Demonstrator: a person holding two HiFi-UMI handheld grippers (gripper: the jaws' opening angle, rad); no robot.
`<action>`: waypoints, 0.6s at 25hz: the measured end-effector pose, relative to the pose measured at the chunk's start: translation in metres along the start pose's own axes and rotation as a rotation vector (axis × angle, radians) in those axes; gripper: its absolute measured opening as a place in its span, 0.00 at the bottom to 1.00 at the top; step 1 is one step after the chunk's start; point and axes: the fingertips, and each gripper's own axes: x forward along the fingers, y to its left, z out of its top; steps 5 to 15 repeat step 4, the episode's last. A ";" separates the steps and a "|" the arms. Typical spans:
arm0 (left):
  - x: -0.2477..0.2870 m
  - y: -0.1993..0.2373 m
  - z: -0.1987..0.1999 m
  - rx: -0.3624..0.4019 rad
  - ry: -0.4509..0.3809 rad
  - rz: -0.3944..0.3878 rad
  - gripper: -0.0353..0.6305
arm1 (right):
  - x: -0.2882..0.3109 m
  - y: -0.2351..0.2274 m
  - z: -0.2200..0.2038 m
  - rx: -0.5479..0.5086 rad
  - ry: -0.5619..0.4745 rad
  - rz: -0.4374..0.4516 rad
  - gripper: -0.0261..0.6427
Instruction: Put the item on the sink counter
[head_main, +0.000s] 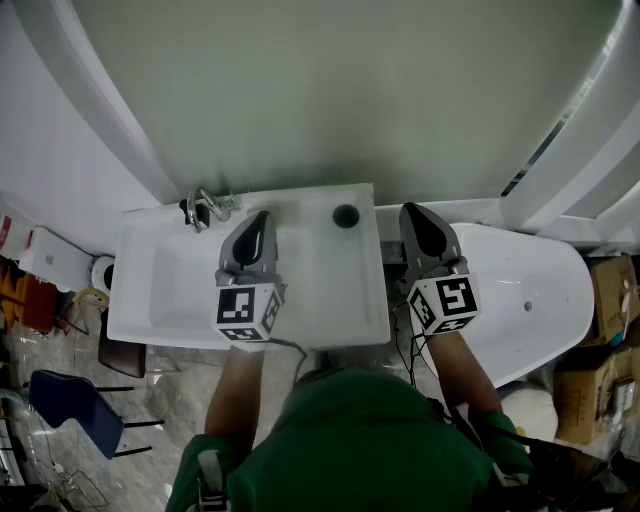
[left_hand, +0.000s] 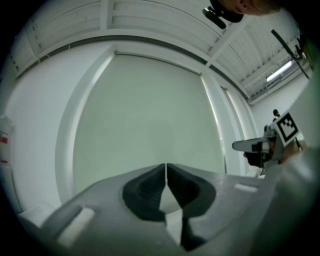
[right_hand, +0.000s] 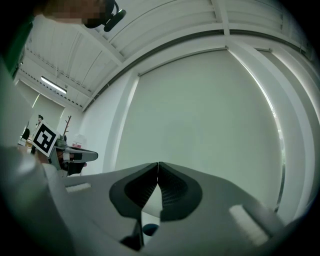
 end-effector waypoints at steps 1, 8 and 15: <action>0.001 0.001 -0.001 0.000 -0.001 -0.001 0.07 | 0.001 0.000 -0.001 0.000 0.001 -0.001 0.04; 0.005 0.005 -0.003 0.000 -0.002 -0.005 0.07 | 0.007 -0.001 -0.004 0.001 0.002 -0.004 0.04; 0.005 0.005 -0.003 0.000 -0.002 -0.005 0.07 | 0.007 -0.001 -0.004 0.001 0.002 -0.004 0.04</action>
